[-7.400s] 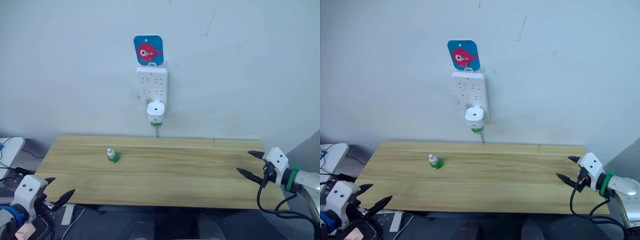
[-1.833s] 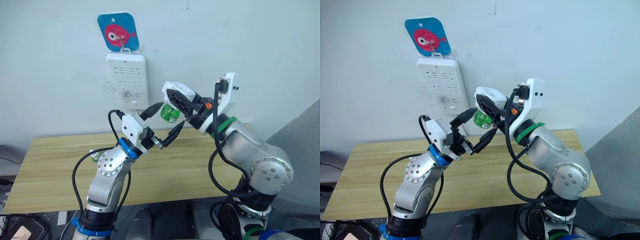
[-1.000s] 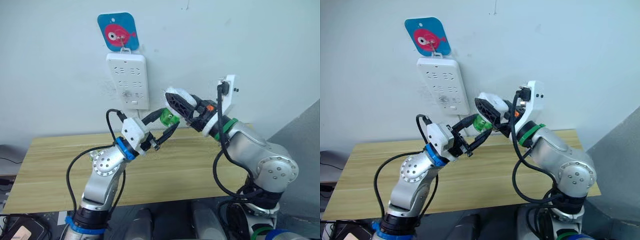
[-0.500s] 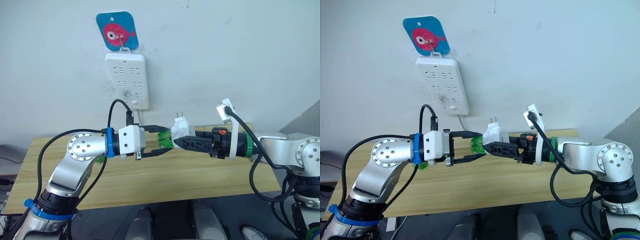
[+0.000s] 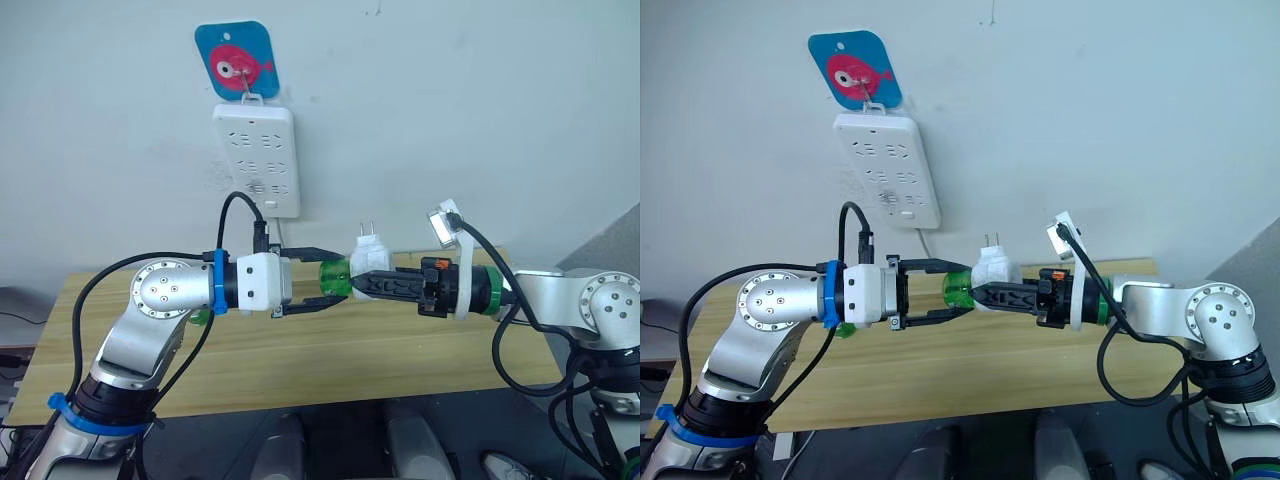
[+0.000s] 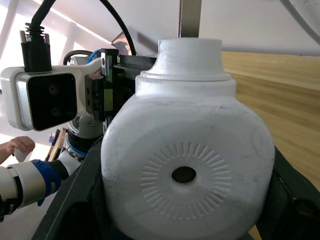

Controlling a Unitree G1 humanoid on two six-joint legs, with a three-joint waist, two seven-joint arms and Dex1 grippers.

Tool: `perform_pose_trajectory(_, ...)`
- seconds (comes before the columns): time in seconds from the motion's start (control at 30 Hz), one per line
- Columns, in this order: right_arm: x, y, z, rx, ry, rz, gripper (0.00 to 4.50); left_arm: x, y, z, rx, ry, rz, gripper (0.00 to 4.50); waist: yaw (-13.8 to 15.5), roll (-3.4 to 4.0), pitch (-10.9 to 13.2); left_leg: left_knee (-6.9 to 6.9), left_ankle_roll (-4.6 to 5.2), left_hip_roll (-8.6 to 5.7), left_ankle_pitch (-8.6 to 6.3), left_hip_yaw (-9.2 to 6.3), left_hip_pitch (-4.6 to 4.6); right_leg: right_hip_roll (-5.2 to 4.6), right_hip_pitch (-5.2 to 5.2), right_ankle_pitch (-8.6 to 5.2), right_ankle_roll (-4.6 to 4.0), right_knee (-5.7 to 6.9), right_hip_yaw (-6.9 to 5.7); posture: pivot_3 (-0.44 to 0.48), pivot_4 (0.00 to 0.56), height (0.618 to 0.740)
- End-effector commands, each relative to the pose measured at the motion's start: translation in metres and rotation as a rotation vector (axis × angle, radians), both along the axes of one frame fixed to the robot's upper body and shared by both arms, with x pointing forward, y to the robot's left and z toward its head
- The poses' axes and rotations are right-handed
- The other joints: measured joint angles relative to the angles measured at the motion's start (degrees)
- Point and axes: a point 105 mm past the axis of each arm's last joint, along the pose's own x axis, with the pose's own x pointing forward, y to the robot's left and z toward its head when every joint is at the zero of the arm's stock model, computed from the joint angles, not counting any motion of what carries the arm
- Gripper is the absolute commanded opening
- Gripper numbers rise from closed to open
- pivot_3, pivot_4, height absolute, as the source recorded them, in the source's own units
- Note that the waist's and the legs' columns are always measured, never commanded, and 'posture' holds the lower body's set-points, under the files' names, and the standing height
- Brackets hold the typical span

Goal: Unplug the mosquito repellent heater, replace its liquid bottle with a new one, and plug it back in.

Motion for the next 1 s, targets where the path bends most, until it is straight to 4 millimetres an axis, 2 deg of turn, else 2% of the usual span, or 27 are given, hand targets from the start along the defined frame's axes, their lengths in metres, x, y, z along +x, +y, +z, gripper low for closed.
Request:
perform_pose_trajectory(0.03,-0.017,0.008,0.013,0.098,-0.013,0.12,3.03,-0.013,-0.008,0.002,-0.006,0.012,-0.11,2.24,0.03,0.0,0.01,0.0,0.0,0.0,0.0,0.0,-0.01,0.0,0.0,0.0,-0.01,0.0,0.0,-0.065,0.223,0.74)
perform_pose_trajectory(0.13,-0.02,0.009,0.014,0.108,-0.014,0.14,3.03,-0.012,-0.007,0.003,-0.013,0.144,-0.126,2.24,0.04,-0.01,0.02,0.0,0.0,0.0,0.0,0.0,-0.01,0.0,0.0,-0.01,0.01,0.0,0.0,-0.064,0.223,0.74)
perform_pose_trajectory(0.2,-0.024,0.009,0.015,0.106,-0.02,0.16,3.03,-0.009,-0.002,0.003,-0.016,0.379,-0.102,2.24,0.01,-0.05,0.06,0.01,0.0,0.0,0.0,-0.02,-0.01,0.0,0.0,-0.03,0.06,0.01,-0.01,-0.065,0.222,0.74)
perform_pose_trajectory(0.27,-0.027,0.009,0.015,0.106,-0.025,0.176,3.03,-0.01,0.002,0.005,-0.007,0.537,-0.102,2.24,-0.1,-0.07,0.08,0.02,0.01,0.0,0.0,-0.06,-0.02,0.01,0.0,-0.05,0.09,0.04,-0.05,-0.068,0.223,0.74)
perform_pose_trajectory(0.37,-0.03,0.009,0.014,0.105,-0.028,0.185,3.03,-0.006,0.005,0.014,-0.024,0.593,-0.093,2.24,-0.12,-0.06,0.09,0.02,0.0,0.0,0.0,-0.03,-0.01,0.01,0.0,-0.09,0.14,0.04,-0.03,-0.074,0.223,0.74)
perform_pose_trajectory(0.5,-0.03,0.008,0.014,0.115,-0.026,0.172,3.03,-0.003,0.004,0.021,-0.074,0.561,-0.08,2.24,-0.1,-0.09,0.12,0.01,0.0,0.0,0.0,-0.03,-0.01,0.01,0.0,-0.1,0.16,0.03,-0.04,-0.076,0.223,0.74)
perform_pose_trajectory(0.63,-0.024,0.007,0.016,0.145,-0.021,0.135,3.03,-0.003,0.006,0.01,-0.067,0.294,-0.07,3.57,-0.11,-0.09,0.12,0.0,0.0,0.01,0.0,0.0,0.0,0.01,-0.01,-0.09,0.14,0.01,0.0,-0.08,0.224,0.74)
perform_pose_trajectory(0.7,-0.024,0.007,0.016,0.152,-0.02,0.127,3.03,-0.006,0.006,0.007,-0.075,0.227,-0.079,4.25,-0.02,-0.09,0.13,0.0,0.0,0.01,0.0,0.02,0.0,0.01,-0.02,0.05,-0.1,-0.03,0.02,-0.082,0.223,0.74)
perform_pose_trajectory(0.73,-0.022,0.007,0.016,0.16,-0.016,0.113,3.03,-0.011,0.008,0.006,-0.119,0.112,-0.09,4.47,0.09,-0.11,0.14,0.0,-0.01,0.02,0.0,0.01,-0.02,0.01,-0.02,0.06,-0.12,-0.03,0.01,-0.083,0.223,0.74)
perform_pose_trajectory(0.83,-0.019,0.006,0.016,0.174,-0.011,0.093,3.03,-0.02,0.012,0.003,-0.212,-0.079,-0.055,4.5,0.34,-0.1,0.13,0.0,-0.01,0.0,0.0,0.05,-0.06,-0.03,-0.04,0.08,-0.14,-0.09,0.07,-0.078,0.224,0.74)
perform_pose_trajectory(1.0,-0.019,0.007,0.015,0.177,-0.006,0.087,3.03,-0.019,0.011,0.003,-0.257,-0.169,-0.02,4.5,1.41,-0.1,0.14,0.06,-0.01,0.0,0.01,-0.02,-0.14,-0.02,-0.08,0.08,-0.15,-0.03,0.0,-0.075,0.224,0.74)
